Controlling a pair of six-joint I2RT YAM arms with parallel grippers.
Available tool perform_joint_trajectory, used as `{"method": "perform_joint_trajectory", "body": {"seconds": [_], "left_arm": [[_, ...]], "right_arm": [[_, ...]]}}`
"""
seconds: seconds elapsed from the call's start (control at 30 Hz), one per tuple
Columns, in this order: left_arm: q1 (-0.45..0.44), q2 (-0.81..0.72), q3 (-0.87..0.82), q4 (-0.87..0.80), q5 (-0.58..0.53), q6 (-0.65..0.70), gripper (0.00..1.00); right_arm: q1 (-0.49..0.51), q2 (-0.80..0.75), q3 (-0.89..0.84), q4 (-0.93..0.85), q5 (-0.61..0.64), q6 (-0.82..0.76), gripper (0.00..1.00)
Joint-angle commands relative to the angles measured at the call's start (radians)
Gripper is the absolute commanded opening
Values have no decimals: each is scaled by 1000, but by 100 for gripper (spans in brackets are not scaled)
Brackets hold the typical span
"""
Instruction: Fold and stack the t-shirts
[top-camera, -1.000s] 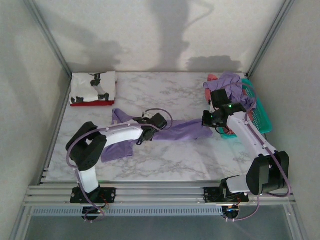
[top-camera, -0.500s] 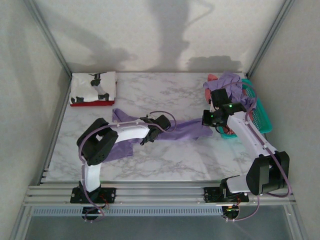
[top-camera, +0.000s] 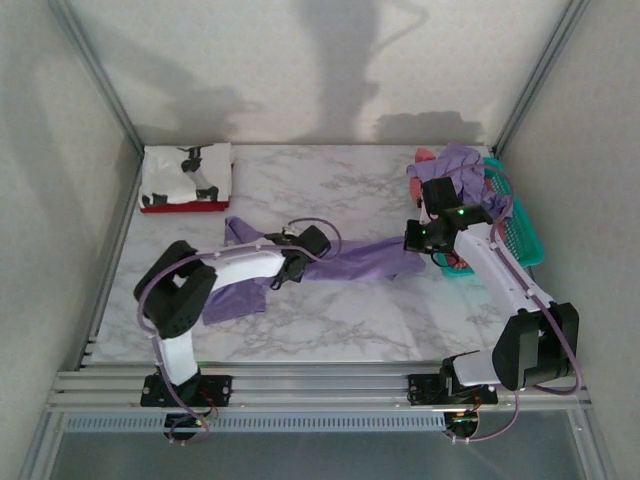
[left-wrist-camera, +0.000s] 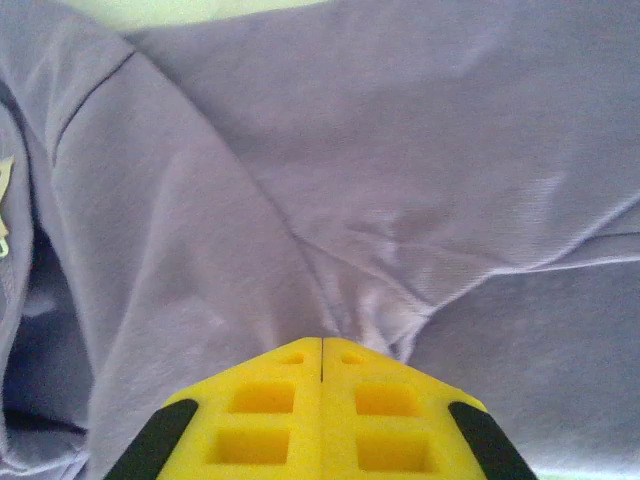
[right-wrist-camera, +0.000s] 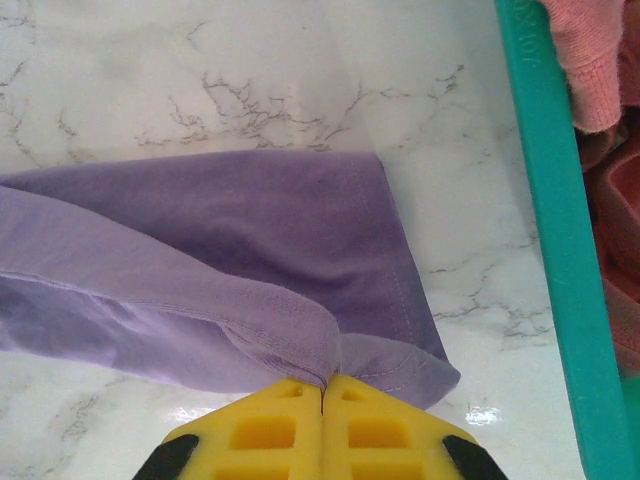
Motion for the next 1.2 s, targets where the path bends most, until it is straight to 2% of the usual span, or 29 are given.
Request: {"method": "perform_joint_trajectory", "body": {"seconds": [0.0,0.17,0.3,0.4,0.47,0.5,0.53,0.57,0.6,0.63,0.77,1.0,1.17], "left_arm": [[78,-141,-65,53,110,-28,0],[252,-479,-171,138,200,-98,0],[460,-771,-270,212,267,-154,0],[612,-854,-295,201,382,-152,0],[666,-852,-295,169,420,-136,0],[680,-847,-300,159,427,-125,0],[691,-842,-309,153,437,-116,0],[698,-840,-318,151,444,-113,0],[703,-840,-330,155,454,-110,0],[705,-841,-341,157,458,-109,0],[709,-851,-376,170,468,-114,0],[711,-863,-422,183,481,-119,0],[711,-861,-436,189,487,-115,0]], "right_arm": [[0,-1,33,-23,-12,-14,0],[11,-31,-6,-22,-44,-1,0],[109,-67,-102,-19,-9,44,0],[209,-92,-189,-24,44,117,0],[271,-107,-239,-30,76,172,0],[299,-114,-262,-34,78,201,11],[326,-120,-280,-35,62,224,33],[339,-123,-292,-37,40,241,48],[350,-129,-299,-47,33,260,55],[354,-140,-307,-60,34,272,58],[355,-209,-321,-59,27,295,58],[354,-219,-421,8,-67,417,39],[356,-207,-505,89,-106,476,37]]}}
